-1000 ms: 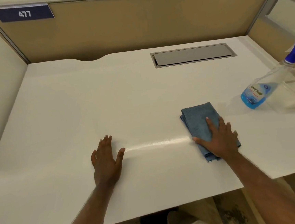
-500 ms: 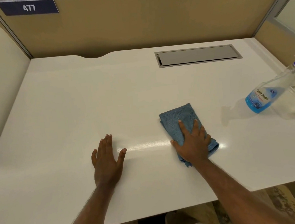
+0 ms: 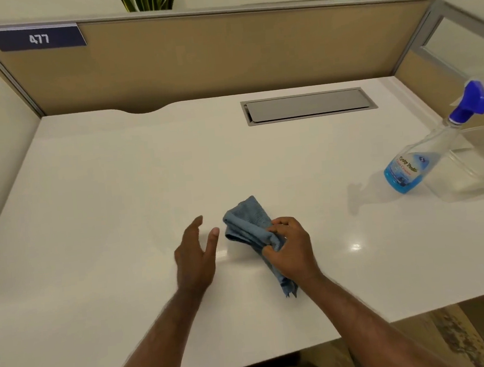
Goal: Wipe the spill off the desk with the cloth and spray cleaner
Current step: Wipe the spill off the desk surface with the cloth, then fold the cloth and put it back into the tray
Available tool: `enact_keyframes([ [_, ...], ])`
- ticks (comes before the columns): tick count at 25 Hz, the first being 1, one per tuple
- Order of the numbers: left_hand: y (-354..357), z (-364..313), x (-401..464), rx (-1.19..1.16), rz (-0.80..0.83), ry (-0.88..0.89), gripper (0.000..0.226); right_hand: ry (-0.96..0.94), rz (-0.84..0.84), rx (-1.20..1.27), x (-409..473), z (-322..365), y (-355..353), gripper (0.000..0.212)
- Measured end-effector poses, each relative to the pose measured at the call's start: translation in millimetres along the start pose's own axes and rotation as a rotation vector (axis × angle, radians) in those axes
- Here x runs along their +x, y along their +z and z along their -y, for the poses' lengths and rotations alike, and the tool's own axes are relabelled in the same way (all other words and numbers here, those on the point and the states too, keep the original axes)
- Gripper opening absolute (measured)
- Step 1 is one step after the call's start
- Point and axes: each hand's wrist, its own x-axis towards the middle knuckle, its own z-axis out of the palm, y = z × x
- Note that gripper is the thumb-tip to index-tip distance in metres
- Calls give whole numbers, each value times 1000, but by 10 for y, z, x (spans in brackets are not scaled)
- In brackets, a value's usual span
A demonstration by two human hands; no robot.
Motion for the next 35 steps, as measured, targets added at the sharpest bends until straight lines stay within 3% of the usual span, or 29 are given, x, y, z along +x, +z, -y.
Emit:
enact_keyframes([
  [3,221,-249,-48,-263,27,-159,53,162,-34,152,27,-41,-268,24],
  [5,359,-424,-81,-381,98,-239,39,323,34,455,56,-78,-509,19],
  [7,493,-639,-107,-406,302,-256,37,426,180,805,76,-154,-765,16],
  [10,802,-1034,-144,-517,685,-225,45,563,334,1228,82,-301,-1133,32],
  [12,1044,-1319,-183,-623,779,-249,43,612,345,1376,77,-477,-1411,34],
  [16,1585,-1749,-296,-593,754,-284,32,474,307,1362,94,-912,-2157,38],
  [19,1991,-2014,-397,-517,801,-312,31,422,367,1169,135,-1231,-2650,48],
  [22,2382,-2179,-510,-565,860,-360,41,521,320,1016,134,-1554,-3028,49],
  [25,2663,-2274,-577,-741,988,-420,48,620,276,1100,65,-1840,-3307,50],
  [27,2852,-2361,-611,-725,1036,-456,50,663,241,1178,4,-2021,-3459,54],
  [32,3256,-2513,-588,-566,1165,-408,47,572,285,1134,-109,-2357,-3934,61],
  [35,3519,-2719,-507,-485,1184,-276,36,522,148,1078,-54,-2445,-4246,58],
])
